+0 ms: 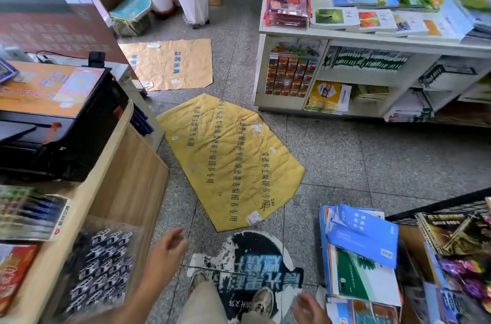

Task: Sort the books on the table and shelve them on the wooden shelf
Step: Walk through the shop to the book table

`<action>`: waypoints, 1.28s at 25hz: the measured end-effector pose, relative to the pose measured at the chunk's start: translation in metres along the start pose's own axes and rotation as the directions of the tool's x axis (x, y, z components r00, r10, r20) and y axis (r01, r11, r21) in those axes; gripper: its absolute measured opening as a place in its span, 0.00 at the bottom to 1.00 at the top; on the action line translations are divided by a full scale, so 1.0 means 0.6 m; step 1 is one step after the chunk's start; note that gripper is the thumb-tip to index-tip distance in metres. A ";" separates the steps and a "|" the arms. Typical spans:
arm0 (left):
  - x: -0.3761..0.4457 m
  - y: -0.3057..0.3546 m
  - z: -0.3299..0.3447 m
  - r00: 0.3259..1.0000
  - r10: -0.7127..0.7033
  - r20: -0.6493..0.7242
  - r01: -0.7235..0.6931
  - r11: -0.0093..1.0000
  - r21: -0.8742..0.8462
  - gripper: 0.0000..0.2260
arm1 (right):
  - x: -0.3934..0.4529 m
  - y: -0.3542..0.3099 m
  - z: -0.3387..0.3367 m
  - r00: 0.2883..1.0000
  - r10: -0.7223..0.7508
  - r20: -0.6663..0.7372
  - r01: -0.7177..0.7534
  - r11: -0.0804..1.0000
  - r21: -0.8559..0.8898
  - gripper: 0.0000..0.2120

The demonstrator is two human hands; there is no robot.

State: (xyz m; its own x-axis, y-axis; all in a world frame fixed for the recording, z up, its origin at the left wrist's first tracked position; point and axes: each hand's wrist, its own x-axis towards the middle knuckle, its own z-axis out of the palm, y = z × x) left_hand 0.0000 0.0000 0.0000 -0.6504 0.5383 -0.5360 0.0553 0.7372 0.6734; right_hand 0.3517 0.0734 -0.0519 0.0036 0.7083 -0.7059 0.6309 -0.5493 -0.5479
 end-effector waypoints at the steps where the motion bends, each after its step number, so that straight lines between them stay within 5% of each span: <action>1: 0.011 0.030 0.013 0.996 0.087 -0.013 -0.086 0.996 0.025 0.20 | 0.007 -0.039 0.014 0.994 -0.101 0.037 0.101 0.995 -0.008 0.15; 7: 0.095 0.226 0.029 0.946 0.323 -0.004 -0.321 0.942 0.096 0.36 | 0.044 -0.258 0.034 0.890 -0.447 0.087 0.452 0.846 -0.283 0.43; 10: 0.162 0.296 0.011 0.901 0.432 -0.046 -0.415 0.887 0.204 0.40 | 0.070 -0.368 0.056 0.824 -0.565 0.046 0.534 0.746 -0.398 0.47; 16: 0.344 0.389 -0.057 0.802 0.581 -0.141 -0.504 0.784 0.363 0.40 | 0.160 -0.561 0.125 0.810 -0.583 0.064 0.533 0.684 -0.499 0.52; 32: 0.768 0.617 -0.232 0.854 0.510 -0.098 -0.434 0.804 0.407 0.43 | 0.380 -1.017 0.277 0.806 -0.579 0.122 0.549 0.655 -0.519 0.55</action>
State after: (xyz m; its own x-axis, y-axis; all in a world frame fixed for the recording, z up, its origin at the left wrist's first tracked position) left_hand -0.3846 0.4646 0.0731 -0.6016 0.7962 -0.0642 0.6348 0.5254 0.5665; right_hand -0.1614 0.4966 0.0470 -0.4569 0.8351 -0.3063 0.8179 0.2591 -0.5136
